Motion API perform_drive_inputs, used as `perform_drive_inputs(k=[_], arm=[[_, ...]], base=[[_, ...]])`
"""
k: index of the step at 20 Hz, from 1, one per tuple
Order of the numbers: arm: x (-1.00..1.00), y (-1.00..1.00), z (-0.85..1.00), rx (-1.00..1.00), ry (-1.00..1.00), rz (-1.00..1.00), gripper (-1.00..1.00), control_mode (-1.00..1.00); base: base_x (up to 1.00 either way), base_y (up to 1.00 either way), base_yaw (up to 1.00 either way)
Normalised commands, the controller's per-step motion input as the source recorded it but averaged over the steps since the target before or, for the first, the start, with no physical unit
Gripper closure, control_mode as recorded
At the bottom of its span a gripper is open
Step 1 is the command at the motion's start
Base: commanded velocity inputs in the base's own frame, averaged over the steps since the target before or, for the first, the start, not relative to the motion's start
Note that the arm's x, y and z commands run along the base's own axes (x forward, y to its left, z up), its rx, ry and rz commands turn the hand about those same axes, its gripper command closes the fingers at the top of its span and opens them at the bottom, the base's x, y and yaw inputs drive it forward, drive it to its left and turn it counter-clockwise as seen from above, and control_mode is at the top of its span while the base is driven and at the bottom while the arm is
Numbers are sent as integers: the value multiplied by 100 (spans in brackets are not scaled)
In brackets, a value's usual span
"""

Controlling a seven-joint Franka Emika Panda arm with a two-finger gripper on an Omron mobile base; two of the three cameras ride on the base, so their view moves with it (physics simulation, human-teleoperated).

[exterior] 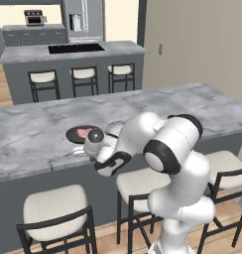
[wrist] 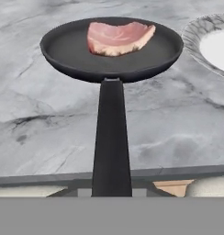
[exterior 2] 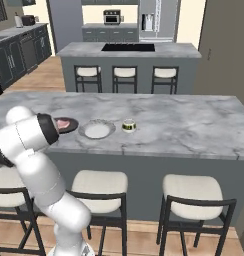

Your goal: Pick up the pan with the steak in it and place it on the dining table. Then place the steak on the plate.

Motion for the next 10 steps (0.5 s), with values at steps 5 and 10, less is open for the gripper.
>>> perform_drive_inputs(k=[5, 10], arm=[[15, 0, -3, 0, 0, 0, -100, -100], [-18, 0, 12, 1, -4, 0, -100, -100]], base=[[0, 0, 0], [0, 0, 0]])
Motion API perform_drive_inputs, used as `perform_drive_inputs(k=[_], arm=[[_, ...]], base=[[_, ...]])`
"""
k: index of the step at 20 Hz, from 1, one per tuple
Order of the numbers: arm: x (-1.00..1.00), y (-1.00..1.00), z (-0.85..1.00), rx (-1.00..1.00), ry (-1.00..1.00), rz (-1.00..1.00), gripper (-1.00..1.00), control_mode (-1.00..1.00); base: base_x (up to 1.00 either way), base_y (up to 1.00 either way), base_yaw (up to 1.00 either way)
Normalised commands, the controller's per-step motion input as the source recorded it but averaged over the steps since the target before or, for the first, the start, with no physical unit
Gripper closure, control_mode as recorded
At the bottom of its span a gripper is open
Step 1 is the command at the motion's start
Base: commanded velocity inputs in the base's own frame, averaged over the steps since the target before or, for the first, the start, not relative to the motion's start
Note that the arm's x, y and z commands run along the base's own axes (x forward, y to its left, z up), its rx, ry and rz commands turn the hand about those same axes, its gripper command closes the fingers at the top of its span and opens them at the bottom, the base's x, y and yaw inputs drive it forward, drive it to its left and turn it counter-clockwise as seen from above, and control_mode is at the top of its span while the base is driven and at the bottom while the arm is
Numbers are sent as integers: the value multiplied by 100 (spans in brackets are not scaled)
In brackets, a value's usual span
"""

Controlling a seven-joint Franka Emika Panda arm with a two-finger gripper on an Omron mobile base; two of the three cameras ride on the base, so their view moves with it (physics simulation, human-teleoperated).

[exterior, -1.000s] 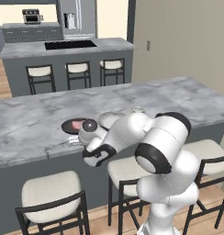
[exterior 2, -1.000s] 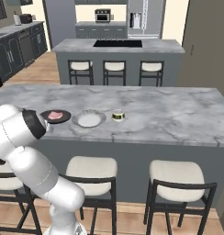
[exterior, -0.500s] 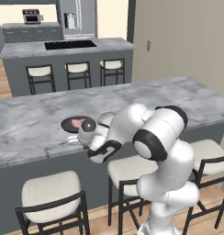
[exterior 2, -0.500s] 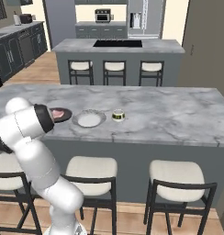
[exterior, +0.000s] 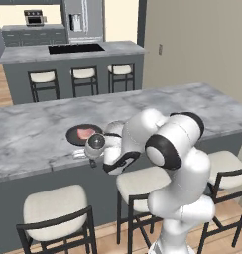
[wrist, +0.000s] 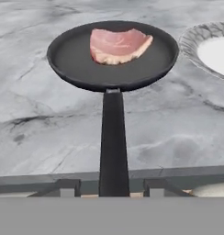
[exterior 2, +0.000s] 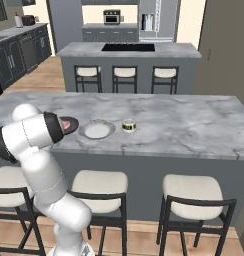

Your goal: Pick up the pan with the steak in it and place it on the dining table. Then place the steak on the plate.

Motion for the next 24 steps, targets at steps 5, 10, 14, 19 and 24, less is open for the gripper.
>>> perform_drive_inputs(k=[5, 10, 14, 19, 24], arm=[[-43, 0, 48, 3, -8, -6, -100, -100], [-16, 0, 76, 5, -2, -10, -100, -100], [0, 0, 85, 4, 0, -10, -100, -100], [0, 1, 25, 2, -1, -1, -100, -100], [1, 6, 99, 7, 0, -2, -100, -100]], base=[[0, 0, 0], [0, 0, 0], [0, 0, 0], [0, 0, 0], [0, 0, 0]])
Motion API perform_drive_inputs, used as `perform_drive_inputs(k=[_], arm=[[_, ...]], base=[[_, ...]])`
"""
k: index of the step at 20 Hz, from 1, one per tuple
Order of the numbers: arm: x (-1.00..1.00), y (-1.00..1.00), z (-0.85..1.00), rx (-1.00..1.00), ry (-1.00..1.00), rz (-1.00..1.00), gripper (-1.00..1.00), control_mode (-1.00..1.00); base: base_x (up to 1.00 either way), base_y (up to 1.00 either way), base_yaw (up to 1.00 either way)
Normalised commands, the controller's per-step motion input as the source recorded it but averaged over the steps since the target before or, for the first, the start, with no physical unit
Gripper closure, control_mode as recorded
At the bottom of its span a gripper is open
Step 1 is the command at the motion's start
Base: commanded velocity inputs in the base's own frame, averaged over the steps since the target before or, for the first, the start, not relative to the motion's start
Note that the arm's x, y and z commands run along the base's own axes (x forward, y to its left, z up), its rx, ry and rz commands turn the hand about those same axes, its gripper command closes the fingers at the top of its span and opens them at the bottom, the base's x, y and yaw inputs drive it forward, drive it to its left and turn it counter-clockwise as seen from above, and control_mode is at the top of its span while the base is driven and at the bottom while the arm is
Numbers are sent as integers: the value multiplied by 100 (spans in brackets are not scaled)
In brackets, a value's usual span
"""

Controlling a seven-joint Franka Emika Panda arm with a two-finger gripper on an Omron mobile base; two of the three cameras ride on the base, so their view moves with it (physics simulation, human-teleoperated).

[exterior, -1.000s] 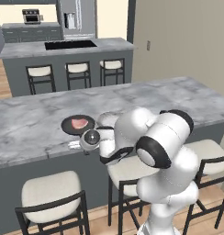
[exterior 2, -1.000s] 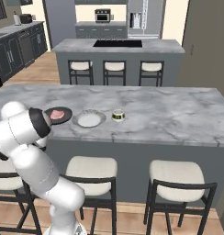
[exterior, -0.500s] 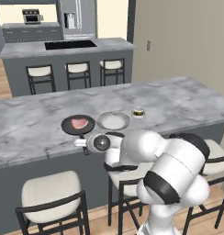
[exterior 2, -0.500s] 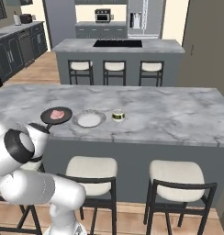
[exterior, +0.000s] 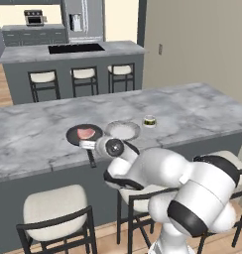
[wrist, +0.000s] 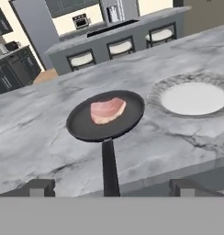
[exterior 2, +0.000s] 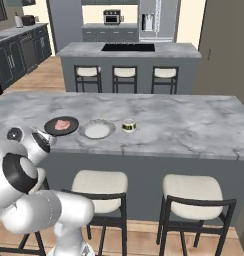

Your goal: Pick up the pan with the steak in it and place it on the dining table. Then place the steak on the plate.

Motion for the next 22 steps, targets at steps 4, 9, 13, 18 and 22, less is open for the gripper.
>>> perform_drive_inputs(k=[4, 9, 13, 18, 22], arm=[[-4, 1, 100, 4, 2, -1, -100, -100], [-37, 0, 97, 1, 8, 0, -100, -100], [-60, 0, 97, 0, 10, 0, -100, -100], [-92, -2, 69, -1, 4, 1, -100, -100], [-100, -11, 18, -4, 0, 4, -100, -100]], base=[[0, 0, 0], [0, 0, 0], [0, 0, 0], [0, 0, 0], [0, 0, 0]])
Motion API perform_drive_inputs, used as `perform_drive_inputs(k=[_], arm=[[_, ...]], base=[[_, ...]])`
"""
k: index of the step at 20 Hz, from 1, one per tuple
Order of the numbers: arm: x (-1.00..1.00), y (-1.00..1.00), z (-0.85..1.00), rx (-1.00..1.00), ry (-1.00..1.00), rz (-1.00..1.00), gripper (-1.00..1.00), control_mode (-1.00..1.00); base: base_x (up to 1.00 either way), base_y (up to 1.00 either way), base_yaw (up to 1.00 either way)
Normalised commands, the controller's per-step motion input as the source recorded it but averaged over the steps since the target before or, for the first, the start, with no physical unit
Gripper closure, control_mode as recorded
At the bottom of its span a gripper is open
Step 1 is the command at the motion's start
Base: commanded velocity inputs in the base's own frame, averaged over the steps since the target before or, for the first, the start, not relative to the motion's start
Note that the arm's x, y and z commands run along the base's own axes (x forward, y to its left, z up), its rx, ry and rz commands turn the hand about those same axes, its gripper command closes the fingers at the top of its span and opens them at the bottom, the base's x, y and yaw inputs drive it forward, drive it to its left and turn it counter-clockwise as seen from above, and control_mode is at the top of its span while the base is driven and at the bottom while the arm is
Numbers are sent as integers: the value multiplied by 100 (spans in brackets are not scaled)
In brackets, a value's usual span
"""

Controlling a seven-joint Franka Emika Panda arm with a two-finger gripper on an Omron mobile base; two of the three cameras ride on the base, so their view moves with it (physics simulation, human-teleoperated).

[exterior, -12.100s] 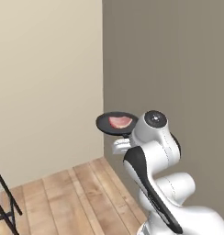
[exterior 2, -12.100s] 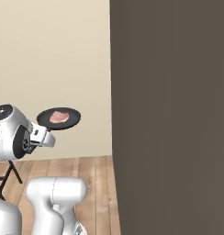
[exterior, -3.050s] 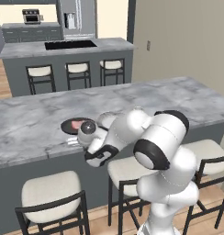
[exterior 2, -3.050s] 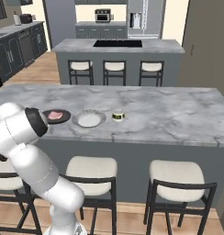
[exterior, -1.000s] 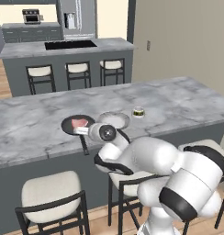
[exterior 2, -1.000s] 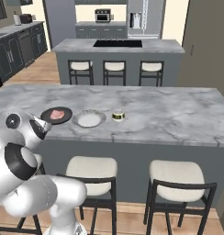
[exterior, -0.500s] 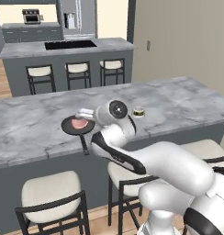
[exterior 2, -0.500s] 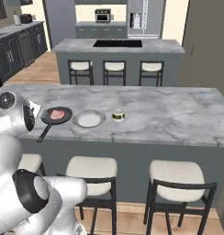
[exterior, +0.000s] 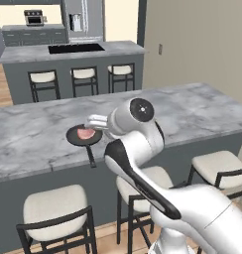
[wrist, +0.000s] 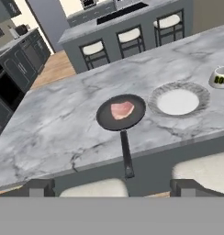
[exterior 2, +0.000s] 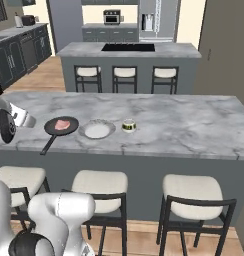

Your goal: Pick up the pan with the steak in it and place it on the dining table. Then place the steak on the plate.

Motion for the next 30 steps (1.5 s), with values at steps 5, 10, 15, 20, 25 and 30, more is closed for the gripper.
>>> perform_drive_inputs(k=[5, 10, 15, 20, 25, 30], arm=[[-87, -29, -3, -5, 1, 2, -100, -100], [11, -21, 0, -1, 5, 0, -100, -100], [74, -1, 2, 0, 9, 0, -100, -100], [85, 0, 2, 1, 12, 0, -100, -100], [69, 10, -1, 0, 8, -1, -100, -100], [30, 13, -5, -4, 3, -3, -100, -100]], base=[[0, 0, 0], [0, 0, 0], [0, 0, 0], [0, 0, 0], [0, 0, 0], [0, 0, 0]])
